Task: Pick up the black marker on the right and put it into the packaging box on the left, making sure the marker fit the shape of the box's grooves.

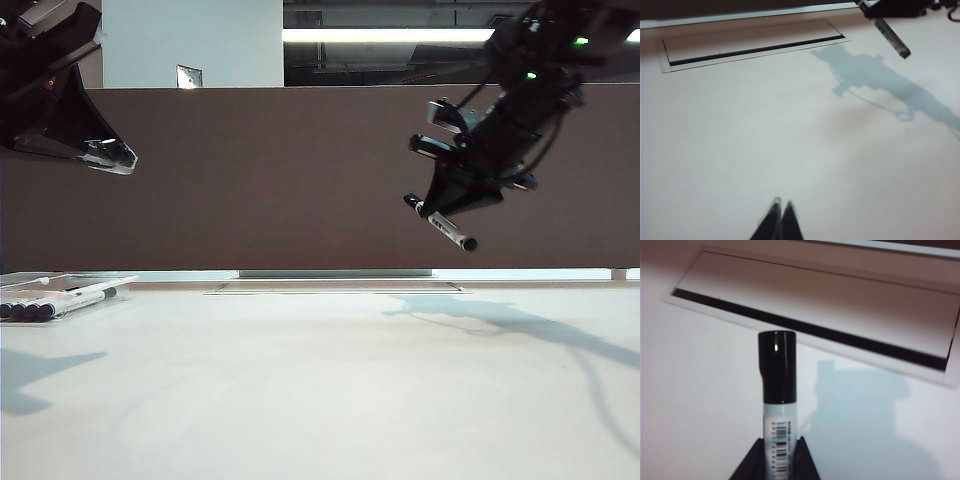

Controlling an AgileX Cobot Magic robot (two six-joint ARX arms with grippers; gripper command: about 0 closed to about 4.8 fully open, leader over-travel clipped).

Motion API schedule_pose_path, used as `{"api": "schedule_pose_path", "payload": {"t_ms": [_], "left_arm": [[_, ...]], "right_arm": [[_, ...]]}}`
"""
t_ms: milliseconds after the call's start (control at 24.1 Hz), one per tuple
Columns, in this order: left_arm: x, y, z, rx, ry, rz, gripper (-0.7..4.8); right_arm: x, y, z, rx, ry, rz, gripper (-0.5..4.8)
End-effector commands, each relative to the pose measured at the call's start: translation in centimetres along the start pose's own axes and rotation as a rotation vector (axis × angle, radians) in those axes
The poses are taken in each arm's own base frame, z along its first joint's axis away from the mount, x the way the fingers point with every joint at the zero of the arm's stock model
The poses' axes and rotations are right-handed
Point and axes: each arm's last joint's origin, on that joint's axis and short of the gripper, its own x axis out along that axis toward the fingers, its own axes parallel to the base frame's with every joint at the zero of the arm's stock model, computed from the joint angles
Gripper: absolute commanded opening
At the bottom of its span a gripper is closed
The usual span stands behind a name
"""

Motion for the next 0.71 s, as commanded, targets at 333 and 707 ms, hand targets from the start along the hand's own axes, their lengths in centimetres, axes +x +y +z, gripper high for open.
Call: {"api": "schedule_pose_path", "payload": {"t_ms": [333, 707], "left_arm": [[0.5, 0.0, -0.1, -0.004, 0.010, -0.004, -0.06], [2.5, -0.3, -0.6, -0.087, 0.019, -0.026, -0.06]], "right_arm": [[-2.5, 1.4, -4.3, 0.111, -0.180, 0.243, -0.06], [-2.8, 3.8, -7.8, 0.139, -0.217, 0.376, -0.06]]}}
